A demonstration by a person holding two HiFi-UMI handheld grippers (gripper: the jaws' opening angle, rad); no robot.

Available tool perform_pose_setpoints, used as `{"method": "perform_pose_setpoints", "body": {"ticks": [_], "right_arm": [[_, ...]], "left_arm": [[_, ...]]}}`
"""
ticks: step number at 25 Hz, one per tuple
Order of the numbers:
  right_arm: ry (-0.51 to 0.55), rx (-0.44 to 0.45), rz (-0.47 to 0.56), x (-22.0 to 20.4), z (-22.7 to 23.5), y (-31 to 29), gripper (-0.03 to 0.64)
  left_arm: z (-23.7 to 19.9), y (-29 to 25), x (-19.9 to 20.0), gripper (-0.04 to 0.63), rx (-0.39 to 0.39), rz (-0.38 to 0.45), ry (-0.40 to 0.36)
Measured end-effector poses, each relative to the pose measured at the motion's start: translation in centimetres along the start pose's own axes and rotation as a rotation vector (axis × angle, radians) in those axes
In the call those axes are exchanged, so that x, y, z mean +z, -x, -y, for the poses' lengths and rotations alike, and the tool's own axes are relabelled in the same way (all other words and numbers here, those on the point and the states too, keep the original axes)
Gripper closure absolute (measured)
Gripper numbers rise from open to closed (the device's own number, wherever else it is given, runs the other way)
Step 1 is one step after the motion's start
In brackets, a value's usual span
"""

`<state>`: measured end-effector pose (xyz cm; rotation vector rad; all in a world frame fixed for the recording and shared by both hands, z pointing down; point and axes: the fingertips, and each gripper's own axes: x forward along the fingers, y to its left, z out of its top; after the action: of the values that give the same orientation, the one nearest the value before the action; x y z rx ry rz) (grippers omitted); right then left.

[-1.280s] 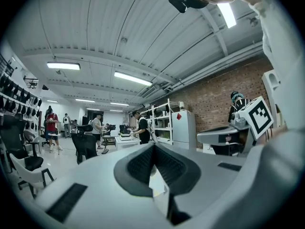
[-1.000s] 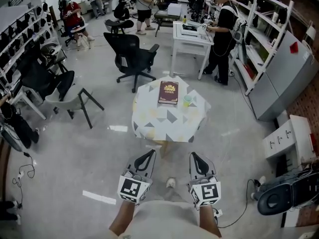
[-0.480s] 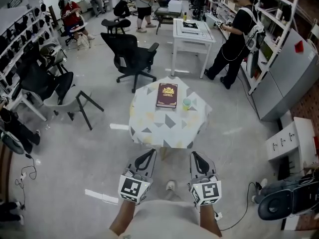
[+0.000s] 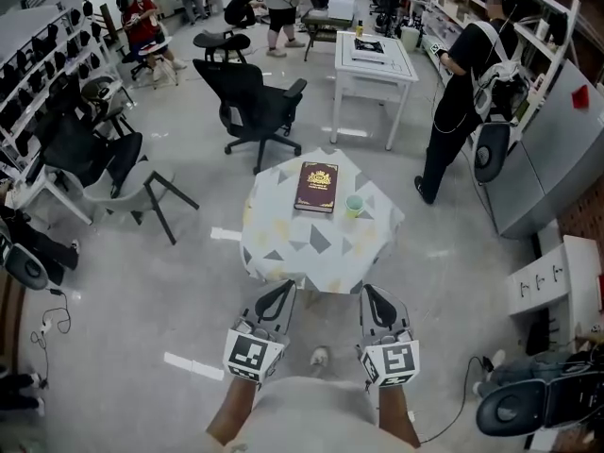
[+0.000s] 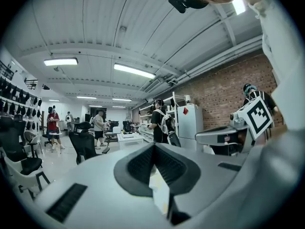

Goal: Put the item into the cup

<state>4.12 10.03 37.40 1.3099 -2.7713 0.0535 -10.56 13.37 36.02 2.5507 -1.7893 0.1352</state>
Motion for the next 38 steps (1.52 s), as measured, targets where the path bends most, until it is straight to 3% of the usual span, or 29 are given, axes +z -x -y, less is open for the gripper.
{"method": "perform_pose_setpoints", "body": {"ticks": [20, 38], "right_arm": [[-0.041, 0.041, -0.006, -0.8, 5.4, -4.0, 0.611], [-0.031, 0.001, -0.007, -0.6, 8.2, -7.8, 0.611]], "left_arm": [[-0.4, -5.9, 0.3, 0.584, 0.053, -0.019, 0.0], [-2.3, -11.0, 0.4, 0.584, 0.016, 0.007, 0.011]]}}
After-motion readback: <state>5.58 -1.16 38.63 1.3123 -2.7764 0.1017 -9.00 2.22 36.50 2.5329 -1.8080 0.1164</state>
